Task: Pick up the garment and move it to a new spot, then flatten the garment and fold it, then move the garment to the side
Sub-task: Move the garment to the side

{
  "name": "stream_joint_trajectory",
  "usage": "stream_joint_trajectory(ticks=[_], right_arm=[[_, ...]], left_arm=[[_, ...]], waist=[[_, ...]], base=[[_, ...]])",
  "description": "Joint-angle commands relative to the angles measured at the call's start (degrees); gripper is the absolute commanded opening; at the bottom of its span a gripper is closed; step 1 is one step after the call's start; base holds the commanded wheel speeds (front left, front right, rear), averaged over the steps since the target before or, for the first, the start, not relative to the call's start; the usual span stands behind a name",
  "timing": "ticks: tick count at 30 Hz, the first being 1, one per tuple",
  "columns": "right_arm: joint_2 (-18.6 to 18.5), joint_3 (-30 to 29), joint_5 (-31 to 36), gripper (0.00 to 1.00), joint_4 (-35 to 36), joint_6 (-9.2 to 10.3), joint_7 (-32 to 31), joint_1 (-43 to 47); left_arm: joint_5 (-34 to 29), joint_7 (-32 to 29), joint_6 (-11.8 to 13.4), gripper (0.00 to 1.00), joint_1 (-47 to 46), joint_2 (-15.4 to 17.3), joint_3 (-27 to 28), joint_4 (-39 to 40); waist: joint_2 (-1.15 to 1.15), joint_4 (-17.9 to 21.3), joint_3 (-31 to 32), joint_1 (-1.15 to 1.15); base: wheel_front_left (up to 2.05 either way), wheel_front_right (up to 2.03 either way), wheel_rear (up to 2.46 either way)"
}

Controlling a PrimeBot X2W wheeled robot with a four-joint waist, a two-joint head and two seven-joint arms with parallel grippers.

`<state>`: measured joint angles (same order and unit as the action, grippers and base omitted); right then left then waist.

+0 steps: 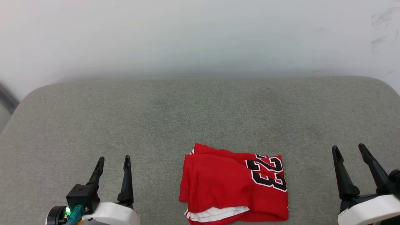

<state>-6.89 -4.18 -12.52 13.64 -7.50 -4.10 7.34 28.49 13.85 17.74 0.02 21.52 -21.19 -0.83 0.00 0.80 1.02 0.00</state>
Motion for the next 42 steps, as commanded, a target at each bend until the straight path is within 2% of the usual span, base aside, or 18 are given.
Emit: stream_joint_trajectory(ticks=[1, 9, 12, 17, 18, 21, 26, 28, 30, 32, 36, 39, 42], right_arm=[[0.3, 0.0, 0.3, 1.0, 0.6, 0.02, -0.3, 0.5], [0.6, -0.6, 0.5, 1.0, 1.9, 0.02, -1.5, 0.7], [0.4, -2.0, -1.3, 1.0, 1.4, 0.02, -3.2, 0.8], [-2.6, -8.4, -10.2, 1.0, -3.3, 0.03, -9.5, -0.1], [-2.6, -8.4, -10.2, 1.0, -3.3, 0.03, -9.5, -0.1], [-6.0, -12.1, -16.6, 1.0, -8.2, 0.01, -14.5, -0.7], [-9.9, -13.7, -27.5, 1.0, -16.5, 0.02, -23.3, -1.4], [-9.5, -14.0, -30.7, 1.0, -19.3, 0.01, -26.4, -2.2], [-7.7, -13.8, -35.0, 1.0, -22.3, 0.01, -29.3, -3.3], [-6.9, -12.4, -37.3, 1.0, -23.8, 0.01, -30.7, -5.2], [-3.0, -9.1, -43.5, 1.0, -27.6, 0.01, -34.1, -7.8], [-1.4, -6.8, -48.1, 1.0, -30.0, 0.01, -35.3, -10.0], [-0.6, -5.1, -51.5, 1.0, -32.4, 0.02, -34.1, -11.8]], left_arm=[[0.1, 0.0, 0.3, 1.0, 0.5, 0.2, 0.0, -0.1], [0.0, 0.1, 0.7, 1.0, -0.3, 0.2, -0.1, 0.2], [0.0, 0.2, 1.0, 1.0, -0.4, 0.2, 0.1, 0.6], [0.0, 0.4, 1.1, 1.0, -1.0, -0.1, 0.3, 1.3], [0.0, 0.4, 1.1, 1.0, -1.0, -0.1, 0.3, 1.3], [-0.3, 0.5, 1.2, 1.0, -1.5, -0.4, 0.3, 1.6], [-0.7, 0.8, 0.8, 1.0, -2.5, -1.2, 0.0, 1.8], [-0.9, 0.9, 0.6, 1.0, -3.2, -1.5, -0.1, 2.0], [-1.1, 0.9, 0.5, 1.0, -3.7, -1.7, -0.4, 2.0], [-1.5, 1.0, 0.2, 1.0, -4.7, -2.2, -0.7, 2.1], [-2.2, 1.0, -0.6, 1.0, -6.9, -2.8, -1.6, 1.2], [-2.5, 1.1, -1.2, 1.0, -8.5, -3.3, -2.2, 0.4], [-2.6, 1.1, -1.5, 1.0, -9.4, -3.4, -2.3, -0.3]], waist=[[0.0, 0.0, -0.1, 0.0], [0.0, 0.2, -0.3, 0.0], [0.0, 0.4, -0.4, 0.0], [0.0, -0.1, -0.9, 0.0], [0.0, -0.1, -0.9, 0.0], [0.0, -1.2, -1.2, 0.0], [0.0, -3.6, -2.2, 0.0], [0.0, -4.5, -3.0, 0.0], [0.0, -5.3, -3.8, 0.0], [0.0, -6.3, -4.9, 0.0], [0.0, -8.2, -7.2, 0.0], [0.0, -9.4, -8.5, 0.0], [0.0, -10.2, -9.5, 0.0]], base=[[0.0, 0.0, 0.0], [0.0, 0.0, 0.0], [0.0, 0.0, 0.0], [0.0, 0.0, 0.0], [0.0, 0.0, 0.0], [0.0, 0.0, 0.0], [0.0, 0.0, 0.0], [0.0, 0.0, 0.0], [0.0, 0.0, 0.0], [0.0, 0.0, 0.0], [0.0, 0.0, 0.0], [0.0, 0.0, 0.0], [0.0, 0.0, 0.0]])
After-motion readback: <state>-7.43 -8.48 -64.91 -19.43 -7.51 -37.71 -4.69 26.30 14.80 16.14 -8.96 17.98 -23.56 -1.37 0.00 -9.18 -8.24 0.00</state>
